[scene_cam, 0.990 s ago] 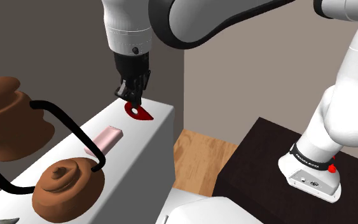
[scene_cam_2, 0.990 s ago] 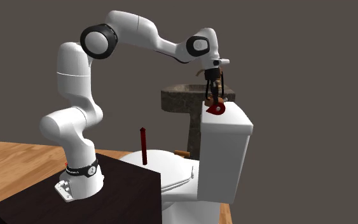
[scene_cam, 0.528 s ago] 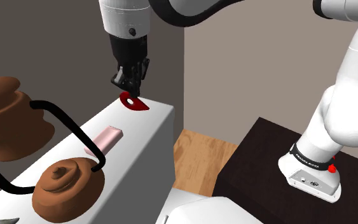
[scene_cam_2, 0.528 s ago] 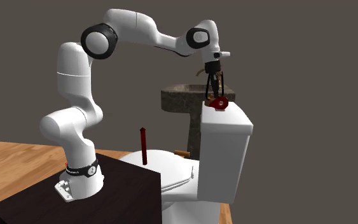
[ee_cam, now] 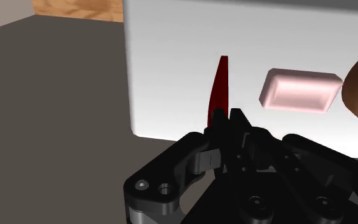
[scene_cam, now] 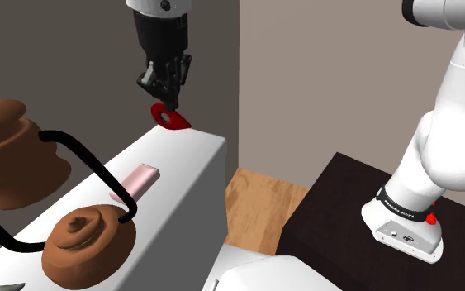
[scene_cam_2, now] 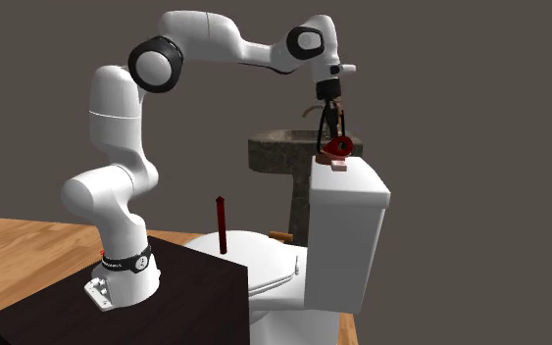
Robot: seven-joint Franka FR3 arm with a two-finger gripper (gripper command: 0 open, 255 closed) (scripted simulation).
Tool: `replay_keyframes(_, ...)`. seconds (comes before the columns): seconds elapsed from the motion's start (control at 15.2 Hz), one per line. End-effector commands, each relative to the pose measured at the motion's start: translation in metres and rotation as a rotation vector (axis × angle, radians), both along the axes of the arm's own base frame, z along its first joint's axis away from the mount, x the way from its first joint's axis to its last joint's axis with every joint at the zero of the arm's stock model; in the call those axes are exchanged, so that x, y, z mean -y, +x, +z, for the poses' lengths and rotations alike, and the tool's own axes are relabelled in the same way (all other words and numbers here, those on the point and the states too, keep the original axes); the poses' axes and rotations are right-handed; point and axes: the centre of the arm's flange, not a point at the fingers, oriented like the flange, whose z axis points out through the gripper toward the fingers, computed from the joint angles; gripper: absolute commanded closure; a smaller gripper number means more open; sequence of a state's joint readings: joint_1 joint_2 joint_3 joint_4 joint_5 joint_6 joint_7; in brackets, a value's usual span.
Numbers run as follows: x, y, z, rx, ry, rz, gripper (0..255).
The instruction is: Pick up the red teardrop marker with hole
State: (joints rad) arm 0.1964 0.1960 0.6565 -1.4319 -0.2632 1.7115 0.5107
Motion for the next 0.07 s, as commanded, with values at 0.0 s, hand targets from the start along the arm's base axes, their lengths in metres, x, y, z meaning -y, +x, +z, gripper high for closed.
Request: replay_keyframes(0.0,-0.0003,0.0010,0.0026,-0.001,0.000,0.000,255)
